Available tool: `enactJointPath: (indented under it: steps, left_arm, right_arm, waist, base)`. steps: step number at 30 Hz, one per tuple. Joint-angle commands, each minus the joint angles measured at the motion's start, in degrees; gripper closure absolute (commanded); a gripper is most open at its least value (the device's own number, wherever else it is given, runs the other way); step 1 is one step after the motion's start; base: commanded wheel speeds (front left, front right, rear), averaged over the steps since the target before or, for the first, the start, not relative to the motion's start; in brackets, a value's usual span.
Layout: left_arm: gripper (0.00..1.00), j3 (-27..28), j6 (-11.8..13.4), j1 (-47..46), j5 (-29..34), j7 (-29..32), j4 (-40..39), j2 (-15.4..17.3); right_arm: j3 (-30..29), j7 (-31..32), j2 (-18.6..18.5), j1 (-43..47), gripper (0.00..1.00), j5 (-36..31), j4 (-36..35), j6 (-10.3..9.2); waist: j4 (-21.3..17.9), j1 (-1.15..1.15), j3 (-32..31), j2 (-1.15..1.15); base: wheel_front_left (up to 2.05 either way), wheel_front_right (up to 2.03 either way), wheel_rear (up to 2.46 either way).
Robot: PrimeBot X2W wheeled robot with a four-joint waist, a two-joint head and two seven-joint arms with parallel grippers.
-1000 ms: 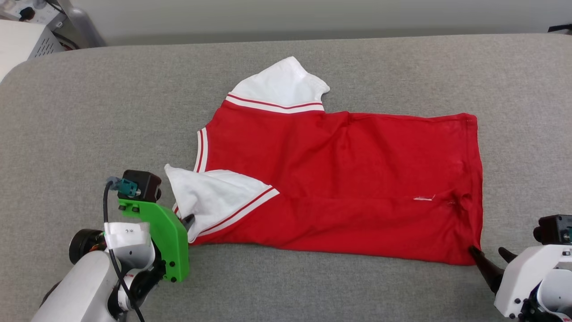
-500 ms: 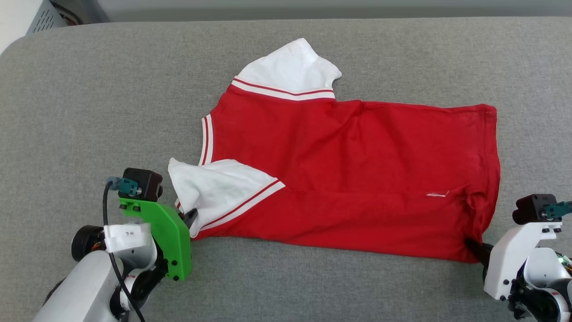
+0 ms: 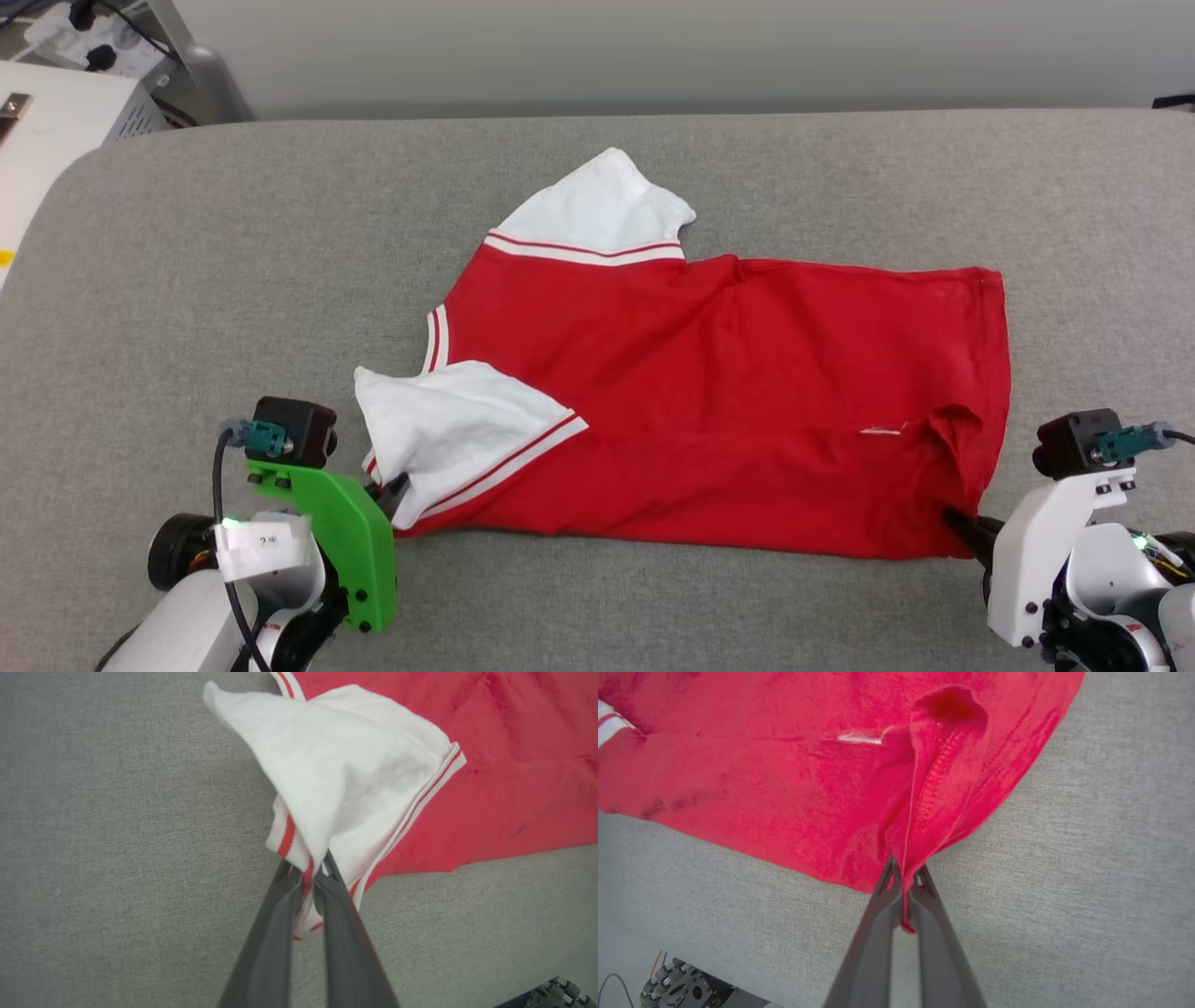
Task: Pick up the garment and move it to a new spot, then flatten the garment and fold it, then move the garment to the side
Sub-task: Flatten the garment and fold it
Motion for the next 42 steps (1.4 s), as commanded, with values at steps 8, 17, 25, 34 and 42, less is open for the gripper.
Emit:
enactJointPath:
  steps: [8,17,25,34,42]
  left_arm:
    - [1.0,2.04,3.49,7.6,-1.49,-0.21,-2.78,2.69]
    - [1.0,3.67,5.87,15.94,-5.12,0.68,-2.95,3.75]
    - [1.0,2.14,4.01,14.56,-6.69,-0.31,3.45,0.06]
    - [0.0,2.31,2.72,10.64,-5.19,-4.71,8.11,-1.71]
    - [0.0,1.94,2.4,6.67,-0.59,-9.8,6.74,-1.15]
  right_arm:
    - [1.39,1.94,0.32,5.81,1.0,0.01,-3.55,-0.03]
    - [-0.09,2.09,2.1,11.91,1.0,0.05,-2.62,-0.03]
    - [-1.18,-2.8,5.17,13.5,0.81,0.06,2.8,-0.03]
    - [-3.33,-16.16,6.97,14.12,0.0,0.08,3.4,-0.03]
    - [-7.61,-31.51,9.68,12.58,0.0,-10.84,0.53,-0.03]
  waist:
    - [0.91,0.0,-7.7,0.0]
    - [1.88,0.0,-9.25,0.0]
    - [1.64,0.0,-7.52,0.0]
    - [1.61,0.0,-7.91,0.0]
    - [1.11,0.0,-8.55,0.0]
  base:
    - [0.0,0.0,0.0]
    - [0.0,0.0,0.0]
    - [0.0,0.0,0.0]
    - [0.0,0.0,0.0]
    - [0.0,0.0,0.0]
